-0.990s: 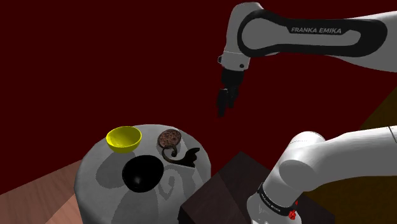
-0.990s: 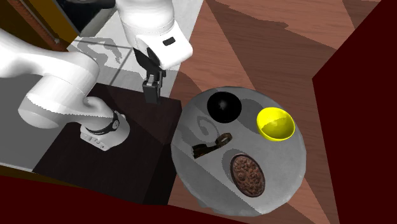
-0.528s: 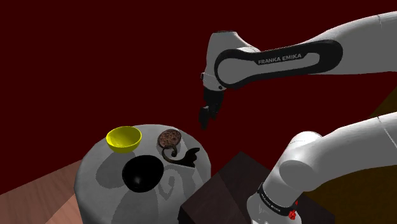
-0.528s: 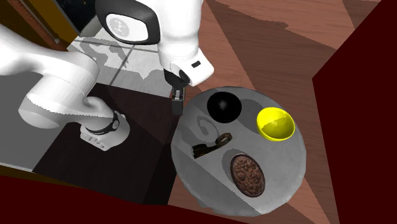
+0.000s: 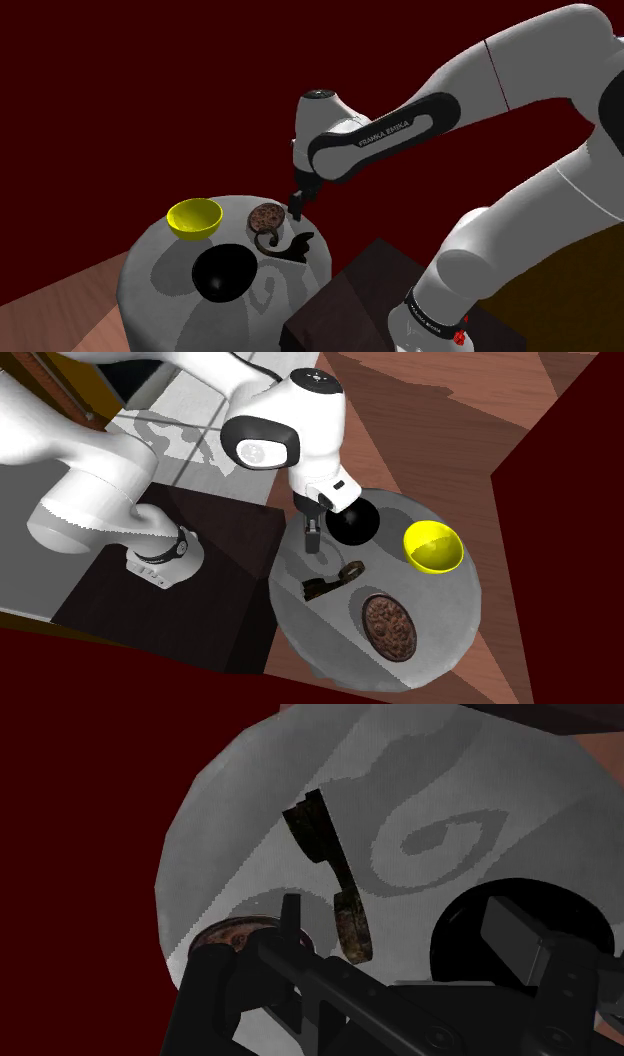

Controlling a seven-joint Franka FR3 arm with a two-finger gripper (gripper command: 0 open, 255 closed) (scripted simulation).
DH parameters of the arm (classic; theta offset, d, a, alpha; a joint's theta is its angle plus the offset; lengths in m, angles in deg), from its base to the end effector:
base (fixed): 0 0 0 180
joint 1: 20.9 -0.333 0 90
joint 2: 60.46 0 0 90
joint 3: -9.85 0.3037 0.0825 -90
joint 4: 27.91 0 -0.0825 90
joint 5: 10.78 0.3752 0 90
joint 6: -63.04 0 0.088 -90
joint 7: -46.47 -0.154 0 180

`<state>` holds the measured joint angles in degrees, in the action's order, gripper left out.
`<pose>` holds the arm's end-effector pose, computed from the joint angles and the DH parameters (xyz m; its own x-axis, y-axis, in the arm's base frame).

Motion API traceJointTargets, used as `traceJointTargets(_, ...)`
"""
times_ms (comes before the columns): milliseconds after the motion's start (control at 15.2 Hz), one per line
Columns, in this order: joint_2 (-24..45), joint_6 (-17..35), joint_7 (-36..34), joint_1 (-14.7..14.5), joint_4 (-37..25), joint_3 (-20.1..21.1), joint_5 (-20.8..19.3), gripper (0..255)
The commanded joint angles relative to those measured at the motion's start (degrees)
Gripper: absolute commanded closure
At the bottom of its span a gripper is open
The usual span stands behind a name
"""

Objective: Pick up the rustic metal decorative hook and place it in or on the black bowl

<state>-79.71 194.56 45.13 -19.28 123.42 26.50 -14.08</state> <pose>0.3872 0.0907 0.2972 0.9662 0.2565 -0.0240 0.2574 -0.9566 0.1369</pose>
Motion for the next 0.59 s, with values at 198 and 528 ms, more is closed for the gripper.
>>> traceJointTargets(198, 12.6, 10.8, -8.7, 3.4, -2.6, 3.8, -11.0, 0)
traceJointTargets(528, 26.3, 16.6, -22.4, 4.6, -8.8, 3.7, -29.1, 0)
